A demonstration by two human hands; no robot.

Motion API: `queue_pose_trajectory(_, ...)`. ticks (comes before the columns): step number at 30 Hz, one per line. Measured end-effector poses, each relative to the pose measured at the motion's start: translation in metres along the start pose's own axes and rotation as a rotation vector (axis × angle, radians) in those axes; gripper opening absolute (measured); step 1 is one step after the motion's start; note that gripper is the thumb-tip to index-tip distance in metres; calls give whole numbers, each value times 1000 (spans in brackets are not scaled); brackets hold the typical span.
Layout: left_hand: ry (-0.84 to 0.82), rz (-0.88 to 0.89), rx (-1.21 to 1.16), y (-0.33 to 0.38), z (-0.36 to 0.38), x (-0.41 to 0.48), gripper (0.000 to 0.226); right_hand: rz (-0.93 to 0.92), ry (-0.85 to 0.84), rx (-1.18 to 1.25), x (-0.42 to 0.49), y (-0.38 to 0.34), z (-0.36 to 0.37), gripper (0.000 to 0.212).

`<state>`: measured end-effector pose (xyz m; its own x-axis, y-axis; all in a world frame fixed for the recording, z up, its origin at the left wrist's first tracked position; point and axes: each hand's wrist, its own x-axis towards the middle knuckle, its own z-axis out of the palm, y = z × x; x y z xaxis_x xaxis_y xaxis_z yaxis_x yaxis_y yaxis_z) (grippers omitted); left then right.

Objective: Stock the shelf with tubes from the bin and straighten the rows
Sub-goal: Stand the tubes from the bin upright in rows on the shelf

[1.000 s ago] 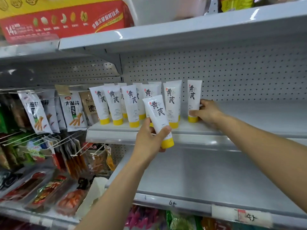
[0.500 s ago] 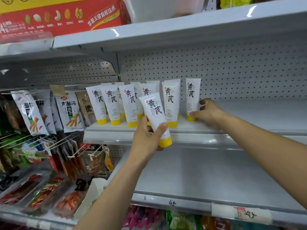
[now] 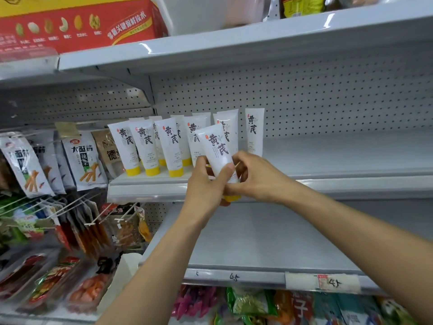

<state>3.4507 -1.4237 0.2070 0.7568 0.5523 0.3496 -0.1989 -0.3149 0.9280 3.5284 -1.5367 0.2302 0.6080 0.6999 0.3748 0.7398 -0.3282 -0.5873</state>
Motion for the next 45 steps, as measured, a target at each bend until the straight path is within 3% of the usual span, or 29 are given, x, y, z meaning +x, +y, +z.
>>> queue_pose_trajectory(3, -29, -8, -17, 2, 3, -3, 21, 9, 55, -24, -4, -3, 2, 37)
queue_pose_trajectory(7, -73, 11, 7, 1, -2, -2, 22, 40, 95, 62, -3, 1, -7, 33)
queue_pose_trajectory(10, -37, 101, 184, -6, -9, 2, 21, 78, 193, 139, 7, 11, -20, 33)
queue_pose_trajectory(15, 44, 272, 677, -17, -17, 2, 21, 152, 285, 172, 26, 28, -34, 33)
queue_pose_trajectory(20, 29, 332, 829, -26, -15, 2, 23, 207, 265, 134, 37, 47, -29, 35)
queue_pose_trajectory(39, -18, 231, 871, -27, -8, -3, 21, 314, 186, 46, 38, 54, -20, 41)
queue_pose_trajectory(42, -11, 232, 843, -30, -12, -11, 21, 339, 220, -79, 22, 54, -23, 54)
queue_pose_trajectory(45, -22, 209, 829, -39, -17, -28, 21, 240, 304, -254, -2, 51, -24, 44)
